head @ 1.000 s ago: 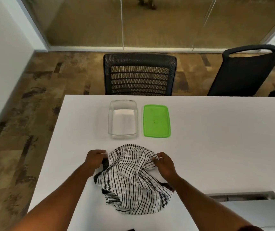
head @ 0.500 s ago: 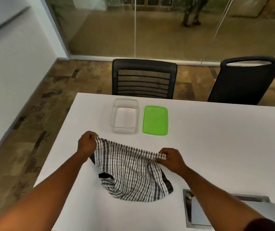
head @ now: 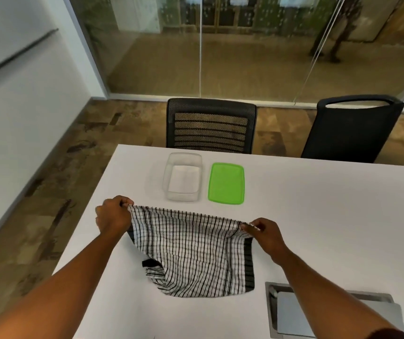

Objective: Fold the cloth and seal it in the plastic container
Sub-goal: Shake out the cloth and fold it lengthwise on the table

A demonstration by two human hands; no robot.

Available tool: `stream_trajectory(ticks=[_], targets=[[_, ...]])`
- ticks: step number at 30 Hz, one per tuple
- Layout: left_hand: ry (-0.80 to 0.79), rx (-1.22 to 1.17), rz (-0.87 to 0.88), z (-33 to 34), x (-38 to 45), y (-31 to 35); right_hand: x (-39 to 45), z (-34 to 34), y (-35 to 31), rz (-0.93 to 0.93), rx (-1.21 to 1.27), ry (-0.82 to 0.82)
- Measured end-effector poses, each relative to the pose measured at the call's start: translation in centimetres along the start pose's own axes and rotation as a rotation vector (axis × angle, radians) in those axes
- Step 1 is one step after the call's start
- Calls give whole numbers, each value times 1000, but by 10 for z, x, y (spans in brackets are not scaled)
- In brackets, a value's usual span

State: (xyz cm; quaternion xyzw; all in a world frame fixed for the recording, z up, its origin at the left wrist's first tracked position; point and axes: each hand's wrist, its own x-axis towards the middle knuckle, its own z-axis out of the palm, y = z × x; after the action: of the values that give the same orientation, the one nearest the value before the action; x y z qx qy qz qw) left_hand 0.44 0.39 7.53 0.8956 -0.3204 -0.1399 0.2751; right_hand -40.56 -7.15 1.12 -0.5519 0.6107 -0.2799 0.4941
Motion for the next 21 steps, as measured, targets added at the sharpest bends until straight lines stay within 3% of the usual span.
stream_trajectory(ticks=[3,8,15,21], targets=[[55,-3,47,-5,4,-2,1,11,-18,-2,311,35],[64,-53,-118,-19,14,0,1,30,-49,86,686,-22],[-20,-62,-199,-45,40,-7,-12,51,-95,62,711,-155],[-1,-291,-292,-42,48,3,-27,64,-127,37,651,-338]])
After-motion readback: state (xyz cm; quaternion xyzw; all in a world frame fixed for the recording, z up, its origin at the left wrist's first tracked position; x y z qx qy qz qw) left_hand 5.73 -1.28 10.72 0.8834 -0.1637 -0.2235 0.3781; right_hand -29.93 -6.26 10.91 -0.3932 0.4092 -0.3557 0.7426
